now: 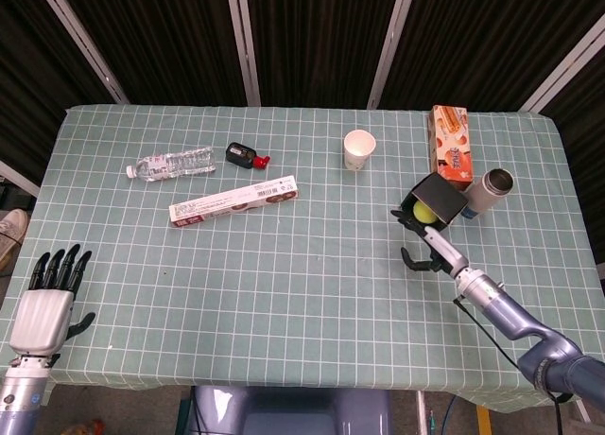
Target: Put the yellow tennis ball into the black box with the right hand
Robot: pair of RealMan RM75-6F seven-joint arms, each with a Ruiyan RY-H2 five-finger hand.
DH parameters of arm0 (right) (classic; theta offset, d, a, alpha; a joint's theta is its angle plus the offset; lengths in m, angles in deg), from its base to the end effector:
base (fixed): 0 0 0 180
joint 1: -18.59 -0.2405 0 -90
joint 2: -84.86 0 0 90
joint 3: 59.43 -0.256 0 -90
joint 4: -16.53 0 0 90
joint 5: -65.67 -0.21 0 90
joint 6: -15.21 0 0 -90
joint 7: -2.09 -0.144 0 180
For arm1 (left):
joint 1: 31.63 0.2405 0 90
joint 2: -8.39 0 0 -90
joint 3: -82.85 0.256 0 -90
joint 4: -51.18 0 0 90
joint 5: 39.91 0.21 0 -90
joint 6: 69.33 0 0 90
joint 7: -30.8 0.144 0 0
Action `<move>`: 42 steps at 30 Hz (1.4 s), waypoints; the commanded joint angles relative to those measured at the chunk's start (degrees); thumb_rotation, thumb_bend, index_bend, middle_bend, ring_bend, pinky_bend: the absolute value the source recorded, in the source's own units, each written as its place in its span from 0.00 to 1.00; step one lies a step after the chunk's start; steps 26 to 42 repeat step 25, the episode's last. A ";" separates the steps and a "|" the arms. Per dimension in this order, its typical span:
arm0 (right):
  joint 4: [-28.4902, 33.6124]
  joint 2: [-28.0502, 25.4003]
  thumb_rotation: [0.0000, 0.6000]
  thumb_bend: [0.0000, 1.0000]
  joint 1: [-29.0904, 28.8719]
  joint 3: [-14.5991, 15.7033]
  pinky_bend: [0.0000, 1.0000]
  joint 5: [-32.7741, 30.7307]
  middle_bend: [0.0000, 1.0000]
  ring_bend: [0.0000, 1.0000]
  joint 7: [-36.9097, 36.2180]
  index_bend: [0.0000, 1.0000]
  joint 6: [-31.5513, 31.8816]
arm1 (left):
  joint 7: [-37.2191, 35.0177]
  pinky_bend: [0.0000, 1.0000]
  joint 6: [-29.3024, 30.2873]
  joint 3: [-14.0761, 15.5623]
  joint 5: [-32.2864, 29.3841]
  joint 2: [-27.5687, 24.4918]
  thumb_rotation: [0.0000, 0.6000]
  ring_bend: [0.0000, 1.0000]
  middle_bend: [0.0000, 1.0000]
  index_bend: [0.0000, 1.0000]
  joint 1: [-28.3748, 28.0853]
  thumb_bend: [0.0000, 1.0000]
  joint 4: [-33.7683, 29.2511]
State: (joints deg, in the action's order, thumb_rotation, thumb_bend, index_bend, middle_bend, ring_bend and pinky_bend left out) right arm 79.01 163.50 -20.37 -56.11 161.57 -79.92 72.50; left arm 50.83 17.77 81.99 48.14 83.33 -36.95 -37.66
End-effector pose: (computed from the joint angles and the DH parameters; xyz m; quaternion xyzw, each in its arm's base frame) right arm -0.2630 -0.3479 0.0526 0.5255 -0.6962 0.4669 0.1457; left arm -0.2971 0.1753 0.1019 -0.6462 -0.3077 -0.3313 0.6147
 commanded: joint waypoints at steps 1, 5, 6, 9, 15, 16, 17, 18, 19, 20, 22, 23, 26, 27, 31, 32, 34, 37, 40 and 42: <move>9.24 -4.78 1.00 0.61 3.57 2.35 0.00 2.62 0.00 0.00 4.21 0.00 6.79 | -1.03 0.00 1.37 0.70 1.58 -0.71 1.00 0.00 0.00 0.00 0.57 0.13 -0.38; 19.24 -9.41 1.00 0.54 8.52 5.77 0.00 6.00 0.00 0.00 12.29 0.00 14.37 | -2.85 0.00 3.39 1.65 3.91 -1.72 1.00 0.00 0.00 0.00 1.40 0.13 -0.58; 20.88 -10.40 1.00 0.52 9.62 6.51 0.00 6.78 0.00 0.00 14.25 0.00 15.96 | -3.26 0.00 3.71 1.87 4.41 -1.94 1.00 0.00 0.00 0.00 1.53 0.13 -0.58; 24.84 -13.48 1.00 0.47 14.10 8.35 0.00 8.60 0.00 0.00 24.85 0.00 21.52 | -4.48 0.00 4.09 2.68 5.39 -2.84 1.00 0.00 0.00 0.00 1.94 0.13 -0.73; 24.23 -10.38 1.00 0.40 30.42 2.88 0.00 1.01 0.00 0.00 79.34 0.00 38.03 | -4.98 0.00 3.66 4.42 5.39 -5.70 1.00 0.00 0.00 0.00 3.22 0.13 -3.39; 23.21 -8.67 1.00 0.40 32.22 1.97 0.00 0.39 0.00 0.00 84.16 0.00 40.59 | -5.08 0.00 3.71 4.67 5.53 -6.01 1.00 0.00 0.00 0.00 3.42 0.13 -3.64; 22.54 -7.45 1.00 0.40 33.56 1.57 0.00 -0.18 0.00 0.00 85.84 0.00 42.14 | -5.26 0.00 3.75 4.90 5.68 -6.30 1.00 0.00 0.00 0.00 3.60 0.13 -3.80; 22.36 -6.73 1.00 0.40 34.50 1.57 0.00 -0.63 0.00 0.00 85.07 0.00 42.87 | -5.49 0.00 3.80 5.06 5.79 -6.54 1.00 0.00 0.00 0.00 3.76 0.13 -3.92; 22.34 -6.76 1.00 0.40 34.94 1.96 0.00 -0.62 0.00 0.00 83.53 0.00 42.76 | -5.72 0.00 3.88 5.18 5.90 -6.75 1.00 0.00 0.00 0.00 3.90 0.13 -3.99; 22.50 -7.58 1.00 0.40 35.24 2.66 0.00 -0.32 0.00 0.00 81.53 0.00 42.25 | -5.99 0.00 4.05 5.25 6.09 -6.93 1.00 0.00 0.00 0.00 4.04 0.13 -4.00; 22.61 -8.43 1.00 0.40 35.69 2.75 0.00 0.22 0.00 0.00 80.36 0.00 42.68 | -6.19 0.00 4.38 5.24 6.37 -6.97 1.00 0.00 0.00 0.00 4.25 0.13 -3.93; 22.40 -8.61 1.00 0.40 35.88 2.58 0.00 0.48 0.00 0.00 80.96 0.00 43.13 | -6.14 0.00 4.45 5.25 6.49 -6.96 1.00 0.00 0.00 0.00 4.31 0.13 -3.92; 22.27 -8.82 1.00 0.38 36.29 2.24 0.00 0.81 0.00 0.00 82.53 0.00 43.68 | -5.89 0.00 4.49 5.28 6.81 -6.85 1.00 0.00 0.00 0.00 4.36 0.13 -3.93; 22.27 -8.82 1.00 0.38 36.29 2.24 0.00 0.81 0.00 0.00 82.53 0.00 43.68 | -5.89 0.00 4.49 5.28 6.81 -6.85 1.00 0.00 0.00 0.00 4.36 0.13 -3.93; 22.27 -8.82 1.00 0.38 36.29 2.24 0.00 0.81 0.00 0.00 82.53 0.00 43.68 | -5.89 0.00 4.49 5.28 6.81 -6.85 1.00 0.00 0.00 0.00 4.36 0.13 -3.93; 22.27 -8.82 1.00 0.38 36.29 2.24 0.00 0.81 0.00 0.00 82.53 0.00 43.68 | -5.89 0.00 4.49 5.28 6.81 -6.85 1.00 0.00 0.00 0.00 4.36 0.13 -3.93; 22.27 -8.82 1.00 0.38 36.29 2.24 0.00 0.81 0.00 0.00 82.53 0.00 43.68 | -5.89 0.00 4.49 5.28 6.81 -6.85 1.00 0.00 0.00 0.00 4.36 0.13 -3.93; 22.27 -8.82 1.00 0.38 36.29 2.24 0.00 0.81 0.00 0.00 82.53 0.00 43.68 | -5.89 0.00 4.49 5.28 6.81 -6.85 1.00 0.00 0.00 0.00 4.36 0.13 -3.93; 22.27 -8.82 1.00 0.38 36.29 2.24 0.00 0.81 0.00 0.00 82.53 0.00 43.68 | -5.89 0.00 4.49 5.28 6.81 -6.85 1.00 0.00 0.00 0.00 4.36 0.13 -3.93; 22.27 -8.82 1.00 0.38 36.29 2.24 0.00 0.81 0.00 0.00 82.53 0.00 43.68 | -5.89 0.00 4.49 5.28 6.81 -6.85 1.00 0.00 0.00 0.00 4.36 0.13 -3.93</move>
